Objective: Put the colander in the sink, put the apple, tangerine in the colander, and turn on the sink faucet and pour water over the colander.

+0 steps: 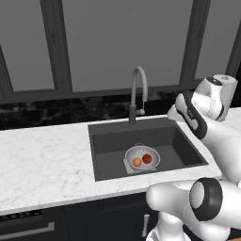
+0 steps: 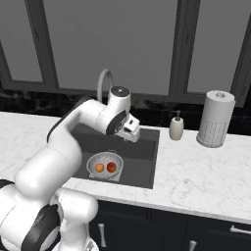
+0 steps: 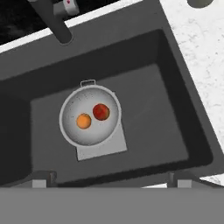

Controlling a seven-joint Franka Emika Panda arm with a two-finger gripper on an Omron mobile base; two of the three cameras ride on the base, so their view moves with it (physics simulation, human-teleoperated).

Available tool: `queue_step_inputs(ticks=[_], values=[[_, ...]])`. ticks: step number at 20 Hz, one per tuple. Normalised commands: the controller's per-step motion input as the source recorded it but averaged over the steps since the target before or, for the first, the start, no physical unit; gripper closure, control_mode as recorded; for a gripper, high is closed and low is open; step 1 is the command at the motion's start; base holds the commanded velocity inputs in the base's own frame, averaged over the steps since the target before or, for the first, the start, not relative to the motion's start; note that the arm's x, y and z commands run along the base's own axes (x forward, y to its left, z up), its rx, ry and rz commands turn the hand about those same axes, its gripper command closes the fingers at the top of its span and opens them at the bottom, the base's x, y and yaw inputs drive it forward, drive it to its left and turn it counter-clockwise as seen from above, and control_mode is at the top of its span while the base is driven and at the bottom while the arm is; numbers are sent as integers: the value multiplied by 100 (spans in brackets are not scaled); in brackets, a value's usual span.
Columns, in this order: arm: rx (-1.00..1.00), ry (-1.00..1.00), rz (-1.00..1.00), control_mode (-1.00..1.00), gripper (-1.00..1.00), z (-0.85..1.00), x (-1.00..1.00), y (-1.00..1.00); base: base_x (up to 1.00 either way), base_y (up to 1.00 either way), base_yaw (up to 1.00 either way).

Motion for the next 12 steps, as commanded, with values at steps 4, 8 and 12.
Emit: queue_step_inputs(ticks=[4,8,12], values=[[5,-38,29,-100,-100,0,0,-43,0,0,0],[3,-34,23,-100,-100,0,19,-39,0,0,0],[3,-23,10,-100,-100,-6,52,-38,0,0,0]])
